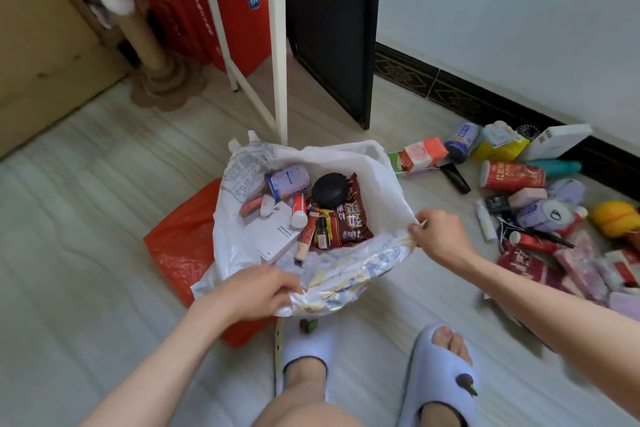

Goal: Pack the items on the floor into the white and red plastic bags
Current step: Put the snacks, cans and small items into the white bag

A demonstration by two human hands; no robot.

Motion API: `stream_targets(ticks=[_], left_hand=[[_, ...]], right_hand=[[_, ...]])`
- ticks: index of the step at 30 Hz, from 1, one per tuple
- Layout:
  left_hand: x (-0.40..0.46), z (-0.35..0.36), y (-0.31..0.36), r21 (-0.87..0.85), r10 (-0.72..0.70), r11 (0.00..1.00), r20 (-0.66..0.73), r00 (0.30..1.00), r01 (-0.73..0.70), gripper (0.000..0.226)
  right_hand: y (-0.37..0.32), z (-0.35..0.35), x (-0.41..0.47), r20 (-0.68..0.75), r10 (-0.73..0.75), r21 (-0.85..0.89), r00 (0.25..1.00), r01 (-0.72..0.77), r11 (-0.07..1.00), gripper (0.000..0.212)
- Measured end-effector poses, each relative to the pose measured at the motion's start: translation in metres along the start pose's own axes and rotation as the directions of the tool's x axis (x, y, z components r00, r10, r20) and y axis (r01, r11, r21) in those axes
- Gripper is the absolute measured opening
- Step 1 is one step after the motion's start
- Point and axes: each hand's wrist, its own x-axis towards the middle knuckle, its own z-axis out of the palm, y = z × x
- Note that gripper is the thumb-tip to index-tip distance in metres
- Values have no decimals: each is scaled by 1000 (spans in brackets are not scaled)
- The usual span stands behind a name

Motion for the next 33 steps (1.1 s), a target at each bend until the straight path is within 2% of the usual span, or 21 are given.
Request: stream_targets(ticks=[5, 7, 9, 11, 14, 17, 22, 27, 33], left_hand=[[9, 3, 17, -45, -20, 999, 144, 989, 27, 36], [15, -4, 26, -43, -20, 999, 149, 989, 27, 37], [27, -17, 35, -5, -11, 1000, 48, 999, 11, 33], [45, -28, 40, 78, 47, 996, -123, 991, -37, 30], [80, -44, 45, 169, 133, 982, -305, 943, -84, 48], [128, -58, 56, 216, 216, 967, -395, 893, -138, 56], [217, -69, 81, 171, 253, 966, -510, 822, -192, 42], [309, -80, 87, 172, 253, 965, -437, 863, -196, 50], [380, -74, 90, 135, 94, 989, -293, 951, -56, 70]], right_hand=[[34, 3, -15, 7, 105, 56, 994, -105, 993, 10], [38, 3, -12, -17, 126, 110, 992, -124, 986, 11], [40, -3, -8, -71, 125, 163, 990, -112, 980, 17], [43, -14, -3, -134, 104, 199, 986, -76, 977, 23], [59, -30, 7, -206, 19, 146, 978, 11, 989, 29], [83, -38, 27, -250, -4, 87, 968, 26, 996, 34], [119, -33, 82, -198, 73, 11, 977, -72, 997, 41], [137, -17, 140, -112, 129, -16, 985, -132, 991, 43], [145, 10, 194, -48, 116, -140, 992, -121, 983, 46]])
